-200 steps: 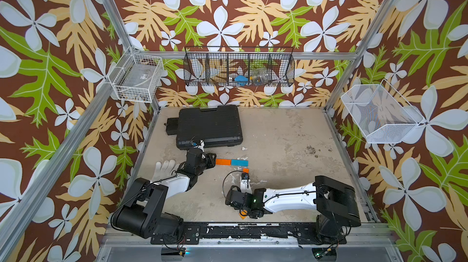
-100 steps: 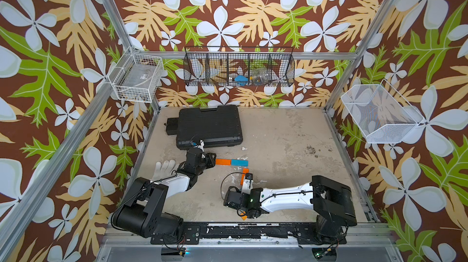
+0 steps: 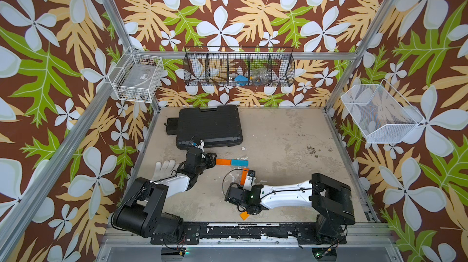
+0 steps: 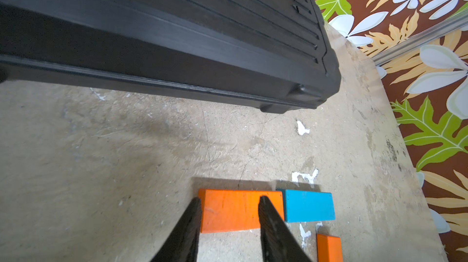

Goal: Assemble the number 7 with building blocks
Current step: Assemble the building block at the center of the board.

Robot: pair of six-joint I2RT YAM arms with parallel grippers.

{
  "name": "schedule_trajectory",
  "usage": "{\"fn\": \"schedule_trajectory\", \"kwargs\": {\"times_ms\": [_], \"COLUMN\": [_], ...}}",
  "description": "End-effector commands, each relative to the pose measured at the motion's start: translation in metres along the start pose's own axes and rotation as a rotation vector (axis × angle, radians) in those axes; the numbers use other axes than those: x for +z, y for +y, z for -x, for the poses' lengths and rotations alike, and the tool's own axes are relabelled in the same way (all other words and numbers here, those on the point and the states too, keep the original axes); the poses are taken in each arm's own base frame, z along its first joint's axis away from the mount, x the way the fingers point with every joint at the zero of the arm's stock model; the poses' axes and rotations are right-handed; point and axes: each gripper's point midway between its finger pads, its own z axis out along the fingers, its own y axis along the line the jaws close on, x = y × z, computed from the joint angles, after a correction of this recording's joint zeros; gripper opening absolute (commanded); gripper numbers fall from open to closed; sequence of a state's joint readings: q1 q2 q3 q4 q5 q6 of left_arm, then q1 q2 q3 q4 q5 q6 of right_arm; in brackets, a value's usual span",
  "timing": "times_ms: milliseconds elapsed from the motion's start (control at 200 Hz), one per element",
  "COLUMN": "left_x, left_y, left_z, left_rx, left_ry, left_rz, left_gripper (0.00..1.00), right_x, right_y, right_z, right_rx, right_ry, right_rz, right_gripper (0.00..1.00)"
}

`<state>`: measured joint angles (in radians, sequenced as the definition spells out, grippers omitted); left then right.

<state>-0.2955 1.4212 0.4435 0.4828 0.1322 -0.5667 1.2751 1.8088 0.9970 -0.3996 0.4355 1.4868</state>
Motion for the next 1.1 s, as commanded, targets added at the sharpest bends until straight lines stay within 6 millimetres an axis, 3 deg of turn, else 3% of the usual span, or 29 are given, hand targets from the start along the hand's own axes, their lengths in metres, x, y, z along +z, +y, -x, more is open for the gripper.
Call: {"fn": "schedule_trajectory", "kwargs": {"times_ms": [0,846,966,1091], "left_x": [0.0,0.0,0.001,0.001], "left_y": [-0.003,-0.003,-0.003,-0.004], "left_z": [0.006,0.006,0.006,0.005], "left_rx": [0.003,-0.001,-0.003,-0.003], "left_ry": [-0.019,-0.019,-0.015,-0.012], "left_rz": [-0.014,-0.018,-0.02,-0.025], "left_gripper": [0.41,0.41,0.41,0.41], "right_x": [0.006,0.007,0.007,0.012], "right_y": [-0.013,-0.005,-0.008,-0.015], "right_z": [-0.017,-0.023,-0.024,-0.028], "right_rx": [-0.034,-0.064,-0.062,-0.027], "right_ry": [0.083,0.117,0.117,0.12], "right_rz": [-0.048,-0.015,-0.02,-0.018], "right_gripper": [0.31,0.3,0.35,0.46]}}
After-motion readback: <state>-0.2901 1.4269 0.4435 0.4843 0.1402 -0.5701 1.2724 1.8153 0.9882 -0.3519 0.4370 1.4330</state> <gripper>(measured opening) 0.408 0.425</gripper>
